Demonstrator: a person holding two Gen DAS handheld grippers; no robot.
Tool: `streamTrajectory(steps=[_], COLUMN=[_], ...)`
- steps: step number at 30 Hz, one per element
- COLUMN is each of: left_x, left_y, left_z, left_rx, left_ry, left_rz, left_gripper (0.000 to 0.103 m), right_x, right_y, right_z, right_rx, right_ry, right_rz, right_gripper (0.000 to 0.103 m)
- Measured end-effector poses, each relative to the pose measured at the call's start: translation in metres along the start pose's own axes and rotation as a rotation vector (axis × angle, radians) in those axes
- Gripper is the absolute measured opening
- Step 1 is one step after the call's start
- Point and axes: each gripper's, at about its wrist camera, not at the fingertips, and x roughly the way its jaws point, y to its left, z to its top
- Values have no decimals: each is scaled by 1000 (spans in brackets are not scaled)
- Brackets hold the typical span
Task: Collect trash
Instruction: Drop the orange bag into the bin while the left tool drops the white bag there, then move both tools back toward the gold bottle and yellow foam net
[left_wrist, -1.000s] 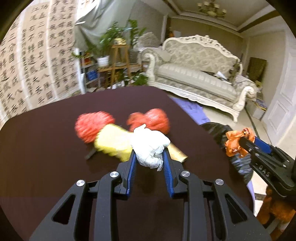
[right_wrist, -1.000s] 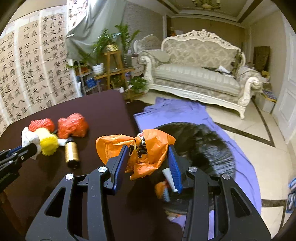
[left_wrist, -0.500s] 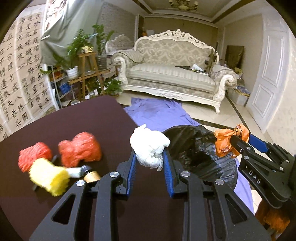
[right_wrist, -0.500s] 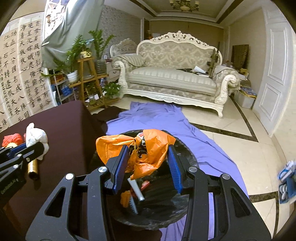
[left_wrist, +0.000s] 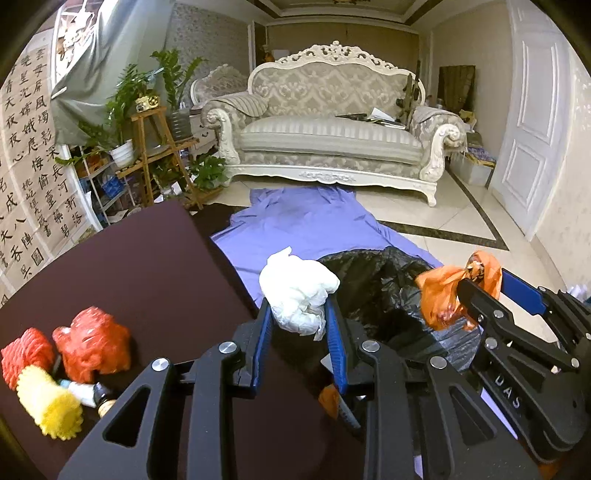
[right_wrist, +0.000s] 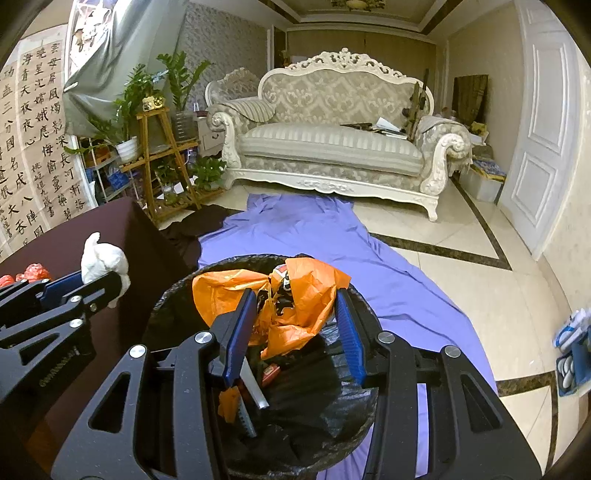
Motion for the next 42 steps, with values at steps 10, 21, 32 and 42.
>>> streamTrajectory(steps=[10, 21, 32, 42], left_x=[7, -12, -52, -68], left_y=[5, 22, 72, 117], left_z=[0, -2, -39, -60], left_rx=[-31, -80, -175, -256], left_ry=[5, -4, 29, 42], left_rz=[40, 67, 147, 236], left_gripper=[70, 74, 75, 75], right_x=[4, -4, -27, -41], right_y=[-9, -5, 48, 112], right_z=[1, -3, -20, -30], right_rx=[21, 24, -37, -136], right_ry=[-2, -2, 20, 49], right_rz=[-28, -11, 116, 225], right_gripper=[50, 50, 50, 50])
